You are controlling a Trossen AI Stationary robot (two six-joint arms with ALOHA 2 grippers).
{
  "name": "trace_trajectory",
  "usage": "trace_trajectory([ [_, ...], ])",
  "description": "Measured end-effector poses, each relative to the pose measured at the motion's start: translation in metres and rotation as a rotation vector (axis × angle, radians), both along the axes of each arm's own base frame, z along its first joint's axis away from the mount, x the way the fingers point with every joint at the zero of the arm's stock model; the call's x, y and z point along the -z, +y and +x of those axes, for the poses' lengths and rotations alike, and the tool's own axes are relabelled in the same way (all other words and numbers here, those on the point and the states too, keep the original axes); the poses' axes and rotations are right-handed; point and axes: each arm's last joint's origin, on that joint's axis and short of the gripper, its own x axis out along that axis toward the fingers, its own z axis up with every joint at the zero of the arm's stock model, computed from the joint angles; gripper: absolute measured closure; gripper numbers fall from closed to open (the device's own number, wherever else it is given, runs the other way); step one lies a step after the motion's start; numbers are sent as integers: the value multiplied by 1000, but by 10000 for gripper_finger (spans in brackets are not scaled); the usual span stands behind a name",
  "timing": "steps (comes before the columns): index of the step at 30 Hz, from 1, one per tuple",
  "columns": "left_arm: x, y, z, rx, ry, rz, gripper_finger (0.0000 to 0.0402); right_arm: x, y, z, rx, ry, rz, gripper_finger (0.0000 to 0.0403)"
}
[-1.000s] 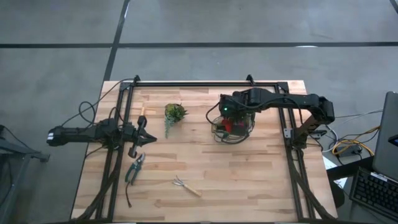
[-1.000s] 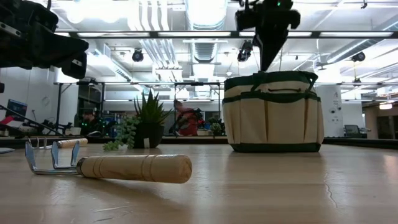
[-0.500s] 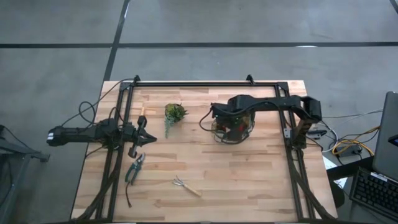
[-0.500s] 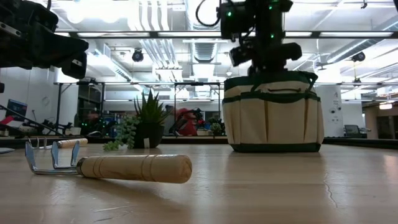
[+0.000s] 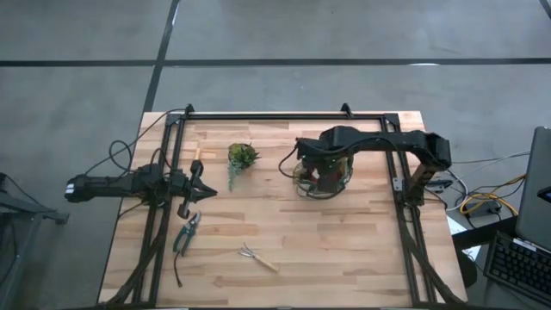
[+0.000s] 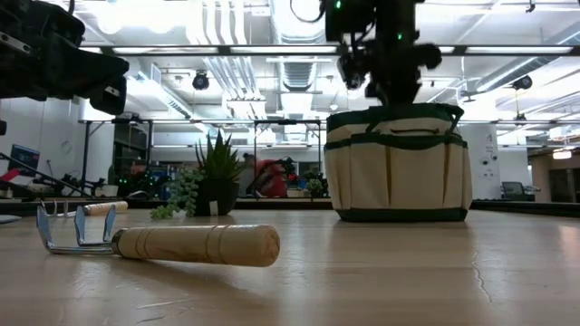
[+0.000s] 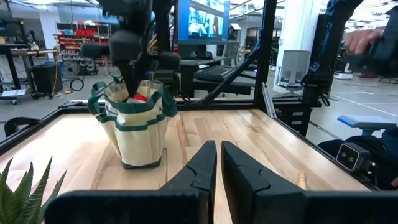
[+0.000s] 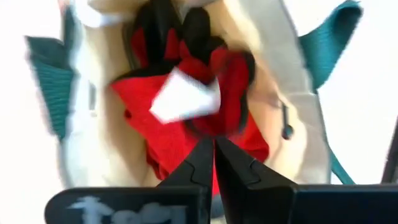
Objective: Pick & Place Garden tools in Gardening bag
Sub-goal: Put the red gloves into the gardening bag, then put the bottom brown hand rake into the gardening bag
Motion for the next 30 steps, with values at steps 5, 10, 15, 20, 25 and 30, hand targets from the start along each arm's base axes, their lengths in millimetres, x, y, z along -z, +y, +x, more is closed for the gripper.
trace_trajectory([
  [5, 0, 0, 0, 0, 0, 0, 374, -29, 2, -11, 21, -89, -11, 394],
  [10, 0, 0, 0, 0, 0, 0, 374, -51, 5, -26, 51, -176, -15, 391],
  [15, 0, 0, 0, 0, 0, 0, 374, -80, 10, -51, 87, -319, -23, 366],
  [20, 0, 0, 0, 0, 0, 0, 374, -104, 19, -83, 92, -534, -26, 341],
  [25, 0, 0, 0, 0, 0, 0, 374, -104, 32, -119, 58, -736, -22, 347],
  [30, 0, 0, 0, 0, 0, 0, 374, -86, 44, -150, -2, -938, -5, 373],
])
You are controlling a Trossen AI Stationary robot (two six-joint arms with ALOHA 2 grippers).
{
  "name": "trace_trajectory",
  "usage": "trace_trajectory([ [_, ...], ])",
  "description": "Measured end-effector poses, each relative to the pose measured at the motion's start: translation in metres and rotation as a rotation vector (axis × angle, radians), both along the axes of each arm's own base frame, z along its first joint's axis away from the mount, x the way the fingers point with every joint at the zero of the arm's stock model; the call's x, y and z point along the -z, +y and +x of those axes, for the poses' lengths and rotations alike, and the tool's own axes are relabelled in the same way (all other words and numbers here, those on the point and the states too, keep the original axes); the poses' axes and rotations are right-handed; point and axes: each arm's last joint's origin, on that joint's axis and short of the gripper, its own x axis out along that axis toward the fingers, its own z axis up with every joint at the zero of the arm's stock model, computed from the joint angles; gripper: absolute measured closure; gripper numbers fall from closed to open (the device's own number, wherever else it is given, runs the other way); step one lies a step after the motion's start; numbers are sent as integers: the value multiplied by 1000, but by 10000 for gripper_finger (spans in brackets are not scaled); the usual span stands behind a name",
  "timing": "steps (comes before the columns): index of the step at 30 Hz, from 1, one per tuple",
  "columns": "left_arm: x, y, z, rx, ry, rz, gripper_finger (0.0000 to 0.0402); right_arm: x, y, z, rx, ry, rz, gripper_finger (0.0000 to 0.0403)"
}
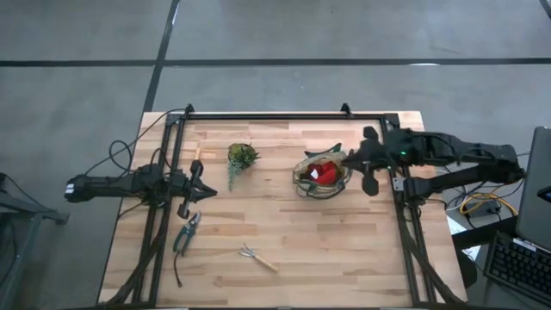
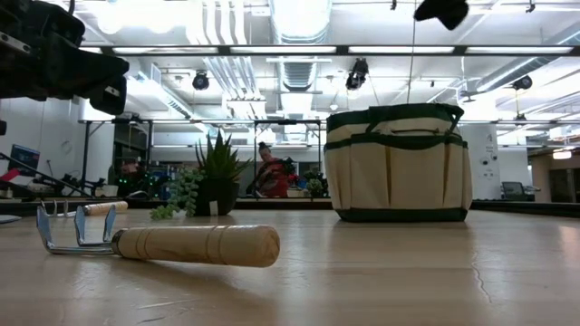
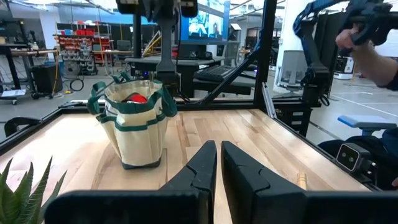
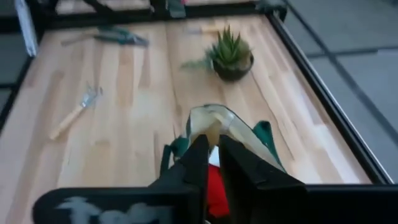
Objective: Pick & Place Garden tools in Gardening bag
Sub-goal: Put the bottom brown hand rake into the gardening bag
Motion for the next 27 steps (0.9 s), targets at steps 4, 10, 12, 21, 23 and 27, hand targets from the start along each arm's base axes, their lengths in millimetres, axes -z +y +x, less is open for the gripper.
trace_trajectory([
  [4, 0, 0, 0, 0, 0, 0, 374, 24, 3, -21, -18, -97, -15, 388],
  [10, 0, 0, 0, 0, 0, 0, 374, 58, 2, -51, -11, -131, -66, 394],
  [12, 0, 0, 0, 0, 0, 0, 374, 70, 2, -58, 6, -144, -38, 394],
  [21, 0, 0, 0, 0, 0, 0, 374, 110, 2, -75, 15, -328, -19, 394],
  [23, 0, 0, 0, 0, 0, 0, 374, 115, 2, -77, 20, -359, -9, 394],
  [27, 0, 0, 0, 0, 0, 0, 374, 125, 2, -79, 20, -366, -8, 394],
])
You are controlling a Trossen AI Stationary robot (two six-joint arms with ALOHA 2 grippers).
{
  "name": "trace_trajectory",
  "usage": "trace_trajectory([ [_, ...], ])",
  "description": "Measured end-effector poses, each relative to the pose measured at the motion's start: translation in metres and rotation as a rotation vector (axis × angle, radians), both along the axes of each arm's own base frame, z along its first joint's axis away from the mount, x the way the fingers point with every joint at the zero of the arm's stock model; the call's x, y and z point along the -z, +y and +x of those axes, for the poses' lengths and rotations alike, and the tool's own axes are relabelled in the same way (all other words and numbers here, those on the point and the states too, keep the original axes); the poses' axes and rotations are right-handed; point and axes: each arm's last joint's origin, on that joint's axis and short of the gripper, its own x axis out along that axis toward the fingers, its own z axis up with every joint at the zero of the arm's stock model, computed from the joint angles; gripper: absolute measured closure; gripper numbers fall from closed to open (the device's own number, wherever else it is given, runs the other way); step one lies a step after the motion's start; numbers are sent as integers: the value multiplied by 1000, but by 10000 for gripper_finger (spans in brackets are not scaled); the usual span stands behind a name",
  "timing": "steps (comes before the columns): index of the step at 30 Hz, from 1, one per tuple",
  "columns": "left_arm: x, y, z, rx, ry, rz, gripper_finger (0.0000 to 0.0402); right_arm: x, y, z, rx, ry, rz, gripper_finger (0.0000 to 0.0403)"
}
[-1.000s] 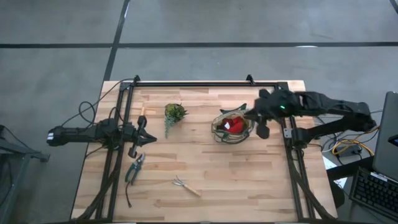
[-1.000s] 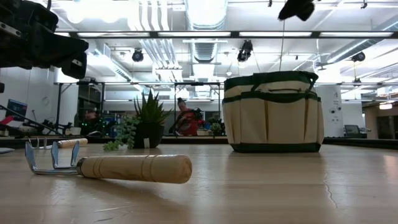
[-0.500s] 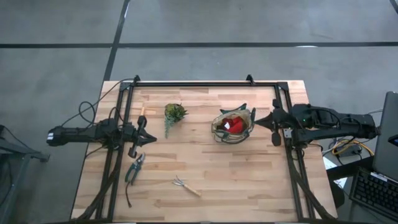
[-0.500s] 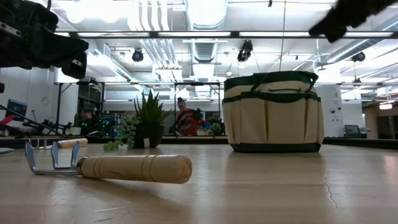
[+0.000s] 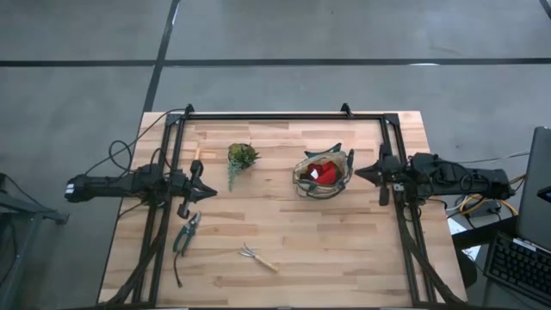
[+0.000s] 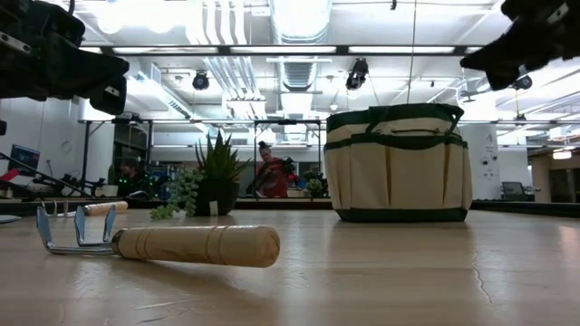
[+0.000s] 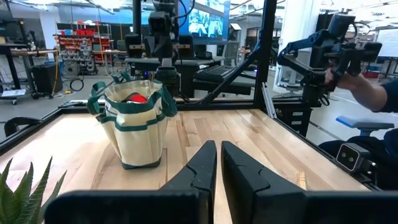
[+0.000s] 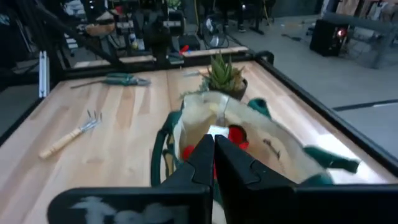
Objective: Pick & Place Garden tools in Gardening bag
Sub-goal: Put the bottom brown hand rake into the gardening bag
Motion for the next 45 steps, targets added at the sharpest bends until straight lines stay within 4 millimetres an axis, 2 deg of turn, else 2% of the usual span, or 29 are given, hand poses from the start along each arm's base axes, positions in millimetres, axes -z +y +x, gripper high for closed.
trace_trajectory([
  [4, 0, 0, 0, 0, 0, 0, 374, 17, 0, 3, -8, 5, -10, 394],
  [10, 0, 0, 0, 0, 0, 0, 374, 31, 1, 9, -54, -114, -116, 394],
  [18, 0, 0, 0, -1, -4, 21, 374, 28, 3, 2, -121, -160, -129, 394],
  [21, 0, 1, 0, -41, -13, 99, 374, 27, 3, 2, -121, -167, -127, 394],
  [26, 0, 2, 0, -65, -9, 78, 374, 28, 3, 3, -122, -155, -125, 394],
  [28, -2, 4, 0, -140, -32, 92, 374, 28, 3, 3, -123, -148, -125, 394],
  [29, -5, 5, 0, -174, -53, 56, 374, 29, 3, 3, -124, -141, -124, 394],
  [33, -19, 7, -1, -228, -182, -311, 374, 29, 3, 3, -124, -137, -124, 394],
  [42, -37, 15, -8, -442, -422, -428, 374, 30, 3, 4, -124, -132, -123, 394],
  [45, -38, 14, -8, -424, -433, -478, 374, 30, 3, 4, -124, -130, -122, 394],
])
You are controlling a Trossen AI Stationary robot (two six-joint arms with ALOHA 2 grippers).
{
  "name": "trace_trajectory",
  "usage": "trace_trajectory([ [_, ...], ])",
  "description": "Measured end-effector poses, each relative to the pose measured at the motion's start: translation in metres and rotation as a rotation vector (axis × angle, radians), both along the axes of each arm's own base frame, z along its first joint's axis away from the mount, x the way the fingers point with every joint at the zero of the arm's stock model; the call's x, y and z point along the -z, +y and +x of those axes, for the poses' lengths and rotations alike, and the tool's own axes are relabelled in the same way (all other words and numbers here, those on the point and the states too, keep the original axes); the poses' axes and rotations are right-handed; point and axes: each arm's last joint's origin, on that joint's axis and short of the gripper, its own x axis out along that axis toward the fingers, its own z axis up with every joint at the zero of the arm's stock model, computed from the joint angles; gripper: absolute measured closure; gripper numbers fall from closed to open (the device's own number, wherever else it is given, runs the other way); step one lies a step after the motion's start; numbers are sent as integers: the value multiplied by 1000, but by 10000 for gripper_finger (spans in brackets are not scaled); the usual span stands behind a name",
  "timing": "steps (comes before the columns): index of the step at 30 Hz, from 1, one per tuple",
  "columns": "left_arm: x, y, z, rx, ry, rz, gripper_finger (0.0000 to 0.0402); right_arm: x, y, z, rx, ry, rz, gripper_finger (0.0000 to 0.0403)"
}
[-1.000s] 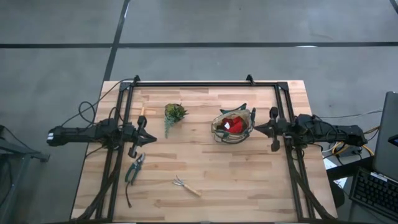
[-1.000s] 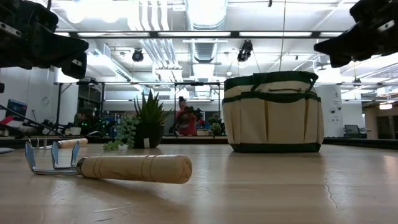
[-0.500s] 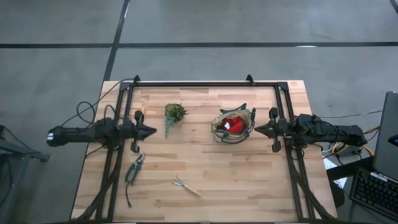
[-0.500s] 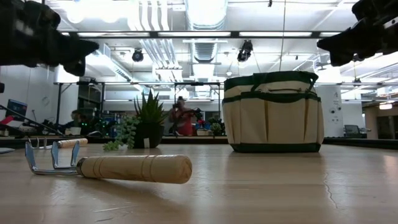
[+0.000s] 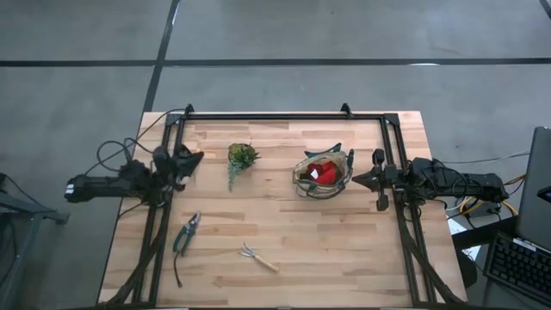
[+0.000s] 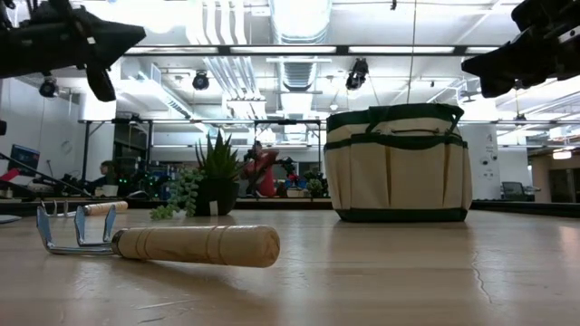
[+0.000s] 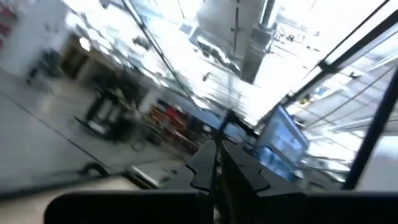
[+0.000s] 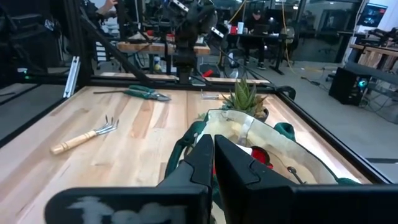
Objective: Pick & Place Garden tools in Gardening bag
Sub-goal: Put the bottom brown hand rake into the gardening bag
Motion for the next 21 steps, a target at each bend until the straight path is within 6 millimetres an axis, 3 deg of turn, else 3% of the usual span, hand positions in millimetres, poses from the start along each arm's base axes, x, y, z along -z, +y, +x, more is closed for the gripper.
trace_trajectory([
  [8, 11, -8, 12, 166, 109, -99, 351, 0, 0, 0, 0, 3, -1, 394],
  [13, 7, -15, 24, 202, 196, -152, 299, 0, 0, 0, 0, 5, 0, 394],
  [17, -1, -22, 38, 360, 264, -205, 249, 0, 0, 0, 0, 5, 0, 394],
  [21, -10, -29, 52, 408, 320, -215, 208, 0, 0, 0, 0, 5, -1, 394],
])
